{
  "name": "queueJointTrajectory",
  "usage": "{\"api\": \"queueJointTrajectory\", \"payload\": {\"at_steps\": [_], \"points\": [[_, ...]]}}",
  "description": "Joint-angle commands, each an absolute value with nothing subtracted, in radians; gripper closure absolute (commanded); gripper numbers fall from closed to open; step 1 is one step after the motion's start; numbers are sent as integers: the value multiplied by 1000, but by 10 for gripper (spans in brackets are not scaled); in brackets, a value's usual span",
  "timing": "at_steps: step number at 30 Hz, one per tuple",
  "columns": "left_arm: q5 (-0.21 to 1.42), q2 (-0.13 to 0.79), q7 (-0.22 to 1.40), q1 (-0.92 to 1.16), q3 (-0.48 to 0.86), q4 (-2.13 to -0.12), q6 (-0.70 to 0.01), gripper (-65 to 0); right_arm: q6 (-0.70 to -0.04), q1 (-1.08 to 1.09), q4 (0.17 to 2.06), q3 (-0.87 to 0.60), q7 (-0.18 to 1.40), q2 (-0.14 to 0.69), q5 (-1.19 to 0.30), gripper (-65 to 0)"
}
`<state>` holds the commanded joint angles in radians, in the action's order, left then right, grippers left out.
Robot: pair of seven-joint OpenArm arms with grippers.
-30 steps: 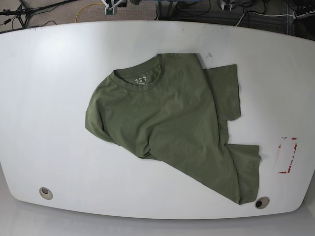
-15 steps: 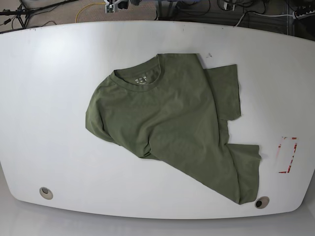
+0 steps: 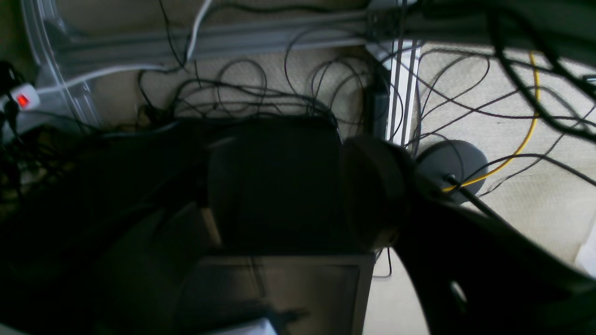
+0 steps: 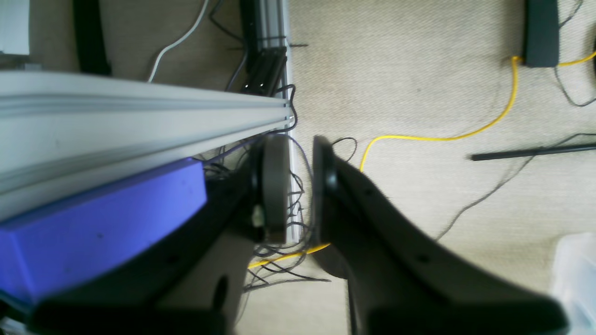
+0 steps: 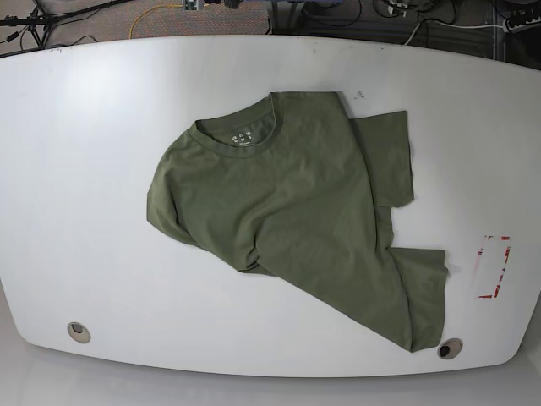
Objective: Fold the T-shirt properly
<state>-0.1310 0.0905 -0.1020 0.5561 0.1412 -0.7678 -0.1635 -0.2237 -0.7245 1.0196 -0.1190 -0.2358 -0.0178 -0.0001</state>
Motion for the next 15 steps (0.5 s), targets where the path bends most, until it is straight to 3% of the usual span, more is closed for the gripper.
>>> {"api": "queueJointTrajectory", "payload": {"at_steps": [15], "points": [[-144, 27, -122, 680, 158, -942, -148, -341, -251, -806, 1072, -118, -226, -33, 14, -87]]}}
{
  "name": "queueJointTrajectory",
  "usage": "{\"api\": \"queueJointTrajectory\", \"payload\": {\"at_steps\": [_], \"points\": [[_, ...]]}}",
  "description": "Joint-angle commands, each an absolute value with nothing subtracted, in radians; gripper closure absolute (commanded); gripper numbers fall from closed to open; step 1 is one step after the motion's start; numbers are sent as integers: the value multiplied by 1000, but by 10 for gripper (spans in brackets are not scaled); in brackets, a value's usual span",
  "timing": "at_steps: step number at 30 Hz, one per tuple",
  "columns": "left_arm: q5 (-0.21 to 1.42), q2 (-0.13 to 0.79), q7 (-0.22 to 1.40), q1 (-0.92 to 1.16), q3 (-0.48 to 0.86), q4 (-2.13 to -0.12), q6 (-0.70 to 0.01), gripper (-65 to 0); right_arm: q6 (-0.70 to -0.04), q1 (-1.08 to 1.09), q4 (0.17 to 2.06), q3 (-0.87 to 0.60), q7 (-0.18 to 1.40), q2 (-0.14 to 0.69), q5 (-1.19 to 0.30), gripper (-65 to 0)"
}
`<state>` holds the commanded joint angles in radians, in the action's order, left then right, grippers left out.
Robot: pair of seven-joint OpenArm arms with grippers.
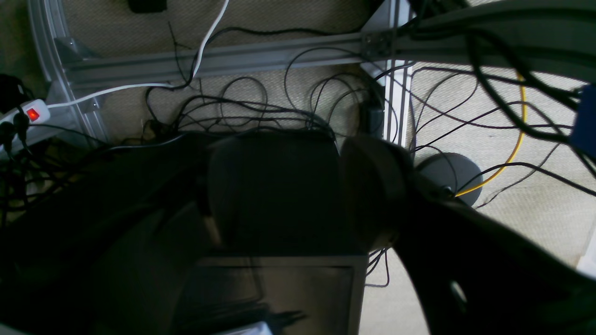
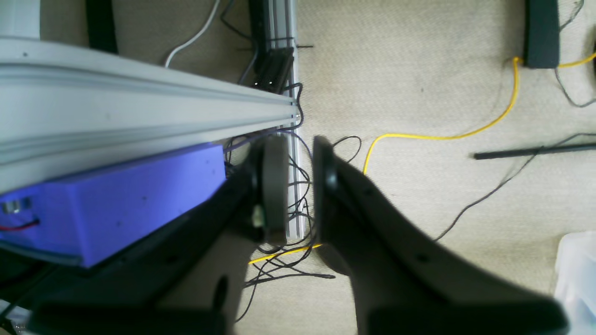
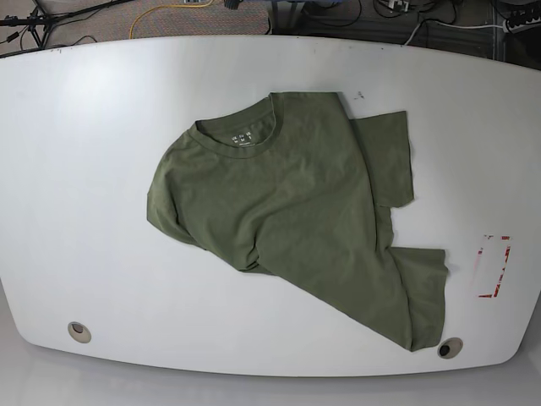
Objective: Fold the T-shirt properly
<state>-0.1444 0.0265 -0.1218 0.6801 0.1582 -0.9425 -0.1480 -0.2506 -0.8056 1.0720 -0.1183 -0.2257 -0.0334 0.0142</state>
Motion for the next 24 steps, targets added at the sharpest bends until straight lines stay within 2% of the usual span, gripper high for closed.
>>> {"api": "queueJointTrajectory", "payload": {"at_steps": [7, 13, 15, 24], "points": [[-143, 18, -139, 724, 159, -985, -167, -344, -274, -848, 1127, -122, -234, -29, 12, -86], [-143, 14, -170, 770, 157, -1027, -249, -349, -311, -898, 1224, -141, -248, -15, 13, -86], [-133, 9, -209, 822, 159, -1074, -291, -347, -298, -964, 1366, -138, -237, -3, 9, -83], [-128, 13, -226, 887, 162, -1158, -270, -346, -291, -1032, 1495, -139, -235, 0, 8, -82]]}}
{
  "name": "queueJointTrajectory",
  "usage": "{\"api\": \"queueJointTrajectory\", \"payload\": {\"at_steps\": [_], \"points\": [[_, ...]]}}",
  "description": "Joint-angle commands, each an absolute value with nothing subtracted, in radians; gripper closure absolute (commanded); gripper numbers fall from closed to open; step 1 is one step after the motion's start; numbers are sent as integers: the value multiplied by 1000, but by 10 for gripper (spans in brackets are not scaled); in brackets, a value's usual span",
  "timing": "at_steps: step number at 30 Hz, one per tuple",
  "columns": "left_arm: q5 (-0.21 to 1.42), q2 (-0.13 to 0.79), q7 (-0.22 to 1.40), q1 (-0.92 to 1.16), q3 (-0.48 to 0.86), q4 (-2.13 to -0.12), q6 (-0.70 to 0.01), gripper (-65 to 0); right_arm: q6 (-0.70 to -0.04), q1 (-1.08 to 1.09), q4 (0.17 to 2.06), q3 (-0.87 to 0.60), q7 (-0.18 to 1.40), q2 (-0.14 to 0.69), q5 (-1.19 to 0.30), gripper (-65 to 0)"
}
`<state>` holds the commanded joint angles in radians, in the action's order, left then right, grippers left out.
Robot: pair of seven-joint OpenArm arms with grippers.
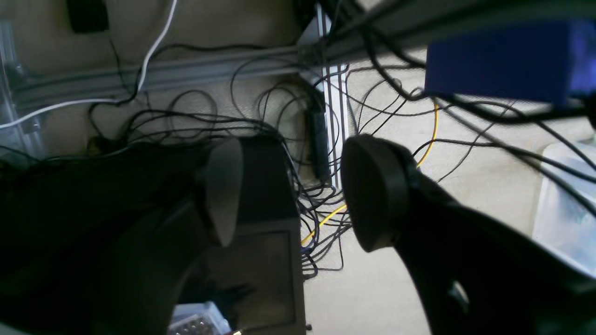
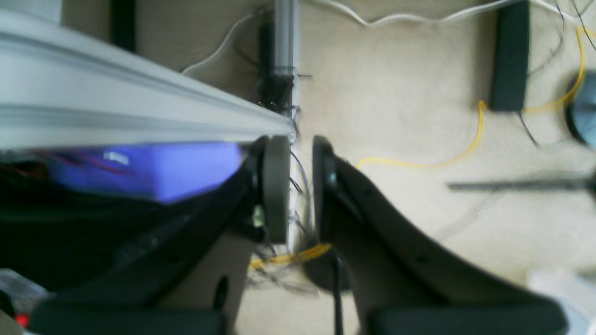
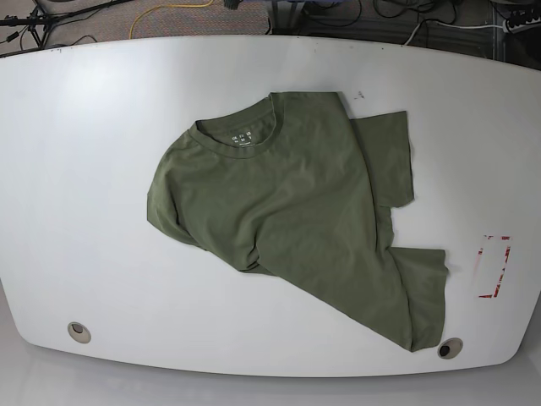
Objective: Fold the T-shirt properly
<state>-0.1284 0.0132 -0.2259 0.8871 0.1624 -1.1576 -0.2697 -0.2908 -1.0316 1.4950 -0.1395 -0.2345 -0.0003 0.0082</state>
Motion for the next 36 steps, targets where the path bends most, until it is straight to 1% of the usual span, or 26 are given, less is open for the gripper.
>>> {"api": "queueJointTrajectory", "payload": {"at_steps": [5, 7, 19, 21, 29, 36], "points": [[-114, 19, -244, 951, 162, -1258, -209, -340, -271, -1064, 1572, -138, -221, -3, 5, -78], [-98, 28, -258, 1047, 165, -1404, -190, -334, -270, -1128, 1664, -138, -220, -17, 9, -78], [-94, 29, -240, 1111, 168, -1514, -160, -332, -270, -1190, 1714, -126, -224, -36, 10, -77], [-83, 27, -197, 1126, 166, -1585, -147, -325, -273, -1237, 1749, -121, -225, -37, 12, -77], [-56, 33, -177, 1141, 168, -1635, -168, -318, -272, -1252, 1765, -123, -225, -36, 10, -77], [-46, 42, -147, 1128, 171, -1684, -197, -311, -277, -1249, 1830, -134, -219, -29, 15, -79]]}}
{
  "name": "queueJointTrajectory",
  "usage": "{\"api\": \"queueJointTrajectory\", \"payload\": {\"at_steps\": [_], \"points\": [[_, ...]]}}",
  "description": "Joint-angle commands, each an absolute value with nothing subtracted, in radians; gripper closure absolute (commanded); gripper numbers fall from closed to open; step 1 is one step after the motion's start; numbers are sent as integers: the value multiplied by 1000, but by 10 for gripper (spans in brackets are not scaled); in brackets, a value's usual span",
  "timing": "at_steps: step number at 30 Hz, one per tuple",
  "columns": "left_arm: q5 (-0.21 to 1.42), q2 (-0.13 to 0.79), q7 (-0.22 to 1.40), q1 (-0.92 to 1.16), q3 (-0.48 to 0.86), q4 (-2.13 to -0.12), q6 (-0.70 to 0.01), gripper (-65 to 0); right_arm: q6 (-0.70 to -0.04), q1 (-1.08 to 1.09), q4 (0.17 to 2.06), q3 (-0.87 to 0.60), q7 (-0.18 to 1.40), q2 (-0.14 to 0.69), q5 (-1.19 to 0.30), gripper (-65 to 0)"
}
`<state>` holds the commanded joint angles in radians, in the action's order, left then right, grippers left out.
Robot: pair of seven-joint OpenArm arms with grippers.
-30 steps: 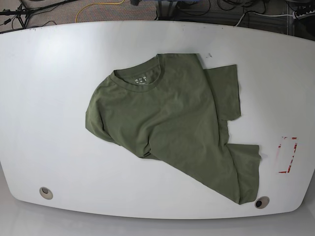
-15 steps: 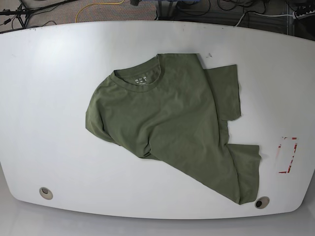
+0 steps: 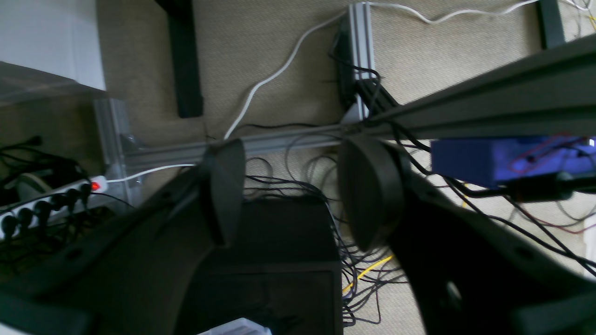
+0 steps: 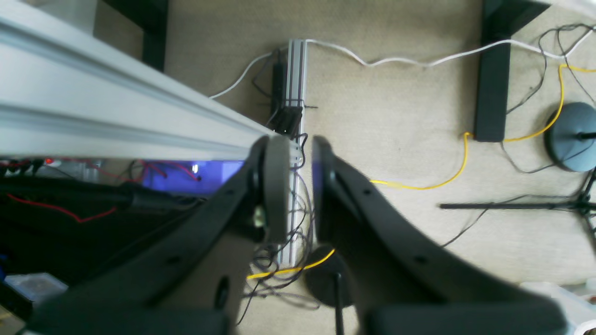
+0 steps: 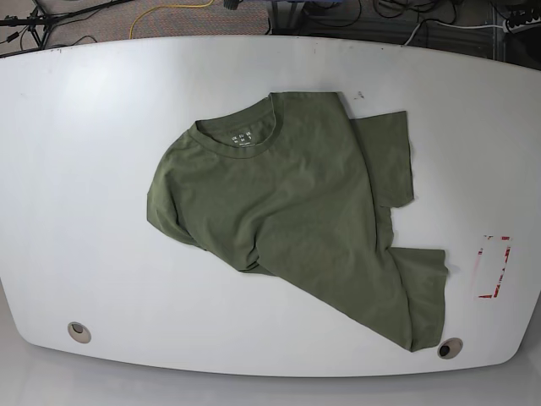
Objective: Fold the T-shirt properly
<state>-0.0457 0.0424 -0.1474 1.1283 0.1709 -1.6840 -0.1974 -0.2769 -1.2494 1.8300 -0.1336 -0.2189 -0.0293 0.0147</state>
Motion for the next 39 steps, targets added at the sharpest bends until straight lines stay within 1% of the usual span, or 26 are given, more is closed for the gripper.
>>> {"api": "queueJointTrajectory", "payload": {"at_steps": [9, 13, 15, 17, 21, 27, 31, 33, 39], "points": [[-34, 50, -118, 1115, 189, -1718, -227, -320, -271, -1230, 1872, -137, -212, -27, 22, -78], [-12, 48, -103, 1118, 210, -1756, -219, -324, -273, -1221, 1867, -136, -209, -24, 16, -75], [9, 44, -94, 1121, 223, -1787, -213, -324, -280, -1215, 1864, -137, -210, -21, 8, -74], [121, 56, -91, 1135, 240, -1859, -198, -328, -323, -1198, 1862, -142, -201, -24, -55, -78], [150, 63, -99, 1141, 245, -1871, -198, -333, -327, -1193, 1869, -144, -194, -23, -64, -85], [170, 73, -118, 1154, 253, -1871, -197, -337, -325, -1195, 1885, -145, -174, -26, -58, -107], [167, 68, -142, 1177, 265, -1868, -191, -343, -319, -1222, 1913, -140, -160, -31, -48, -111], [207, 67, -175, 1180, 283, -1863, -199, -343, -312, -1237, 1963, -149, -158, -39, -35, -136], [200, 68, -178, 1166, 290, -1861, -197, -344, -310, -1234, 1981, -161, -159, -44, -25, -175]]}}
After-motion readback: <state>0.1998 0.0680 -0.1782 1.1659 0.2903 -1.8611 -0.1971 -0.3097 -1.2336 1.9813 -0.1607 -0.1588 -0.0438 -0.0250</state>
